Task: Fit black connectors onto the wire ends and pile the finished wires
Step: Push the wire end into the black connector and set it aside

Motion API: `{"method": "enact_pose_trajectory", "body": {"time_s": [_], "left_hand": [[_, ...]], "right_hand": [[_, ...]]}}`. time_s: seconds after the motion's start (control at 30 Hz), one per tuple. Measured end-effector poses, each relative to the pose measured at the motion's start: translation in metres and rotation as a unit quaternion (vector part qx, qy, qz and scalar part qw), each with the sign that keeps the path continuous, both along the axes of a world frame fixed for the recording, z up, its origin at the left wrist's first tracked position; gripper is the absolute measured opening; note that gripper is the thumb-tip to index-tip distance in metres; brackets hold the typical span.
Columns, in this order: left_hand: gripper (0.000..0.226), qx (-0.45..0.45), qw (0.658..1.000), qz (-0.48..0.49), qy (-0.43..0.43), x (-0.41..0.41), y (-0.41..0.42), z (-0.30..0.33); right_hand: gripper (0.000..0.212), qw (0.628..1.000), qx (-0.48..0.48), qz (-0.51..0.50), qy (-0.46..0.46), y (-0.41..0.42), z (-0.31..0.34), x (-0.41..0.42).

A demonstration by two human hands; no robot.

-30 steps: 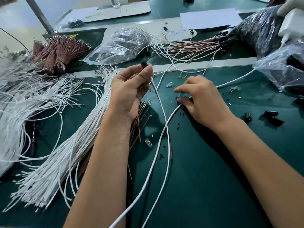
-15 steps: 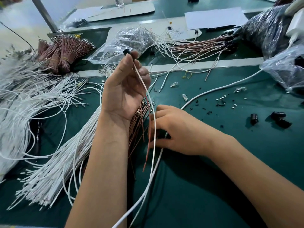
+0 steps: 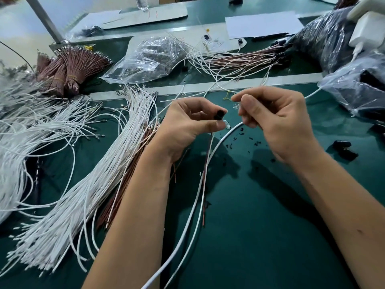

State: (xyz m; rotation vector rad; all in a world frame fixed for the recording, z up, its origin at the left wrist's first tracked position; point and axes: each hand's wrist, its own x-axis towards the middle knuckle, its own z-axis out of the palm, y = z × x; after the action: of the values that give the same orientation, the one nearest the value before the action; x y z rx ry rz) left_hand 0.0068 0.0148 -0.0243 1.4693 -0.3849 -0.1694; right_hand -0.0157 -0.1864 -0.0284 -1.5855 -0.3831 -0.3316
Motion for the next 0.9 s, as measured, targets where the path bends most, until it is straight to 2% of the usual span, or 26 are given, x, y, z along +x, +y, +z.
{"method": "enact_pose_trajectory", "body": {"time_s": [0.17,0.43,0.63,0.9], "left_hand": [[0.034,-0.038,0.998,-0.034,-0.04,-0.002,-0.001,0.003],[0.034,-0.08,0.994,-0.028,-0.065,0.001,-0.002,0.002],[0.029,-0.086,0.994,-0.027,-0.064,0.002,-0.001,0.001],[0.033,-0.05,0.997,-0.019,-0.061,0.002,-0.002,0.0]], "right_hand": [[0.011,0.997,-0.034,-0.016,-0.072,0.008,0.007,-0.008],[0.011,0.989,-0.063,-0.056,-0.12,0.012,0.014,-0.017],[0.009,0.977,-0.114,-0.074,-0.166,0.012,0.014,-0.018],[0.007,0.95,-0.21,-0.071,-0.218,0.012,0.014,-0.016]]}}
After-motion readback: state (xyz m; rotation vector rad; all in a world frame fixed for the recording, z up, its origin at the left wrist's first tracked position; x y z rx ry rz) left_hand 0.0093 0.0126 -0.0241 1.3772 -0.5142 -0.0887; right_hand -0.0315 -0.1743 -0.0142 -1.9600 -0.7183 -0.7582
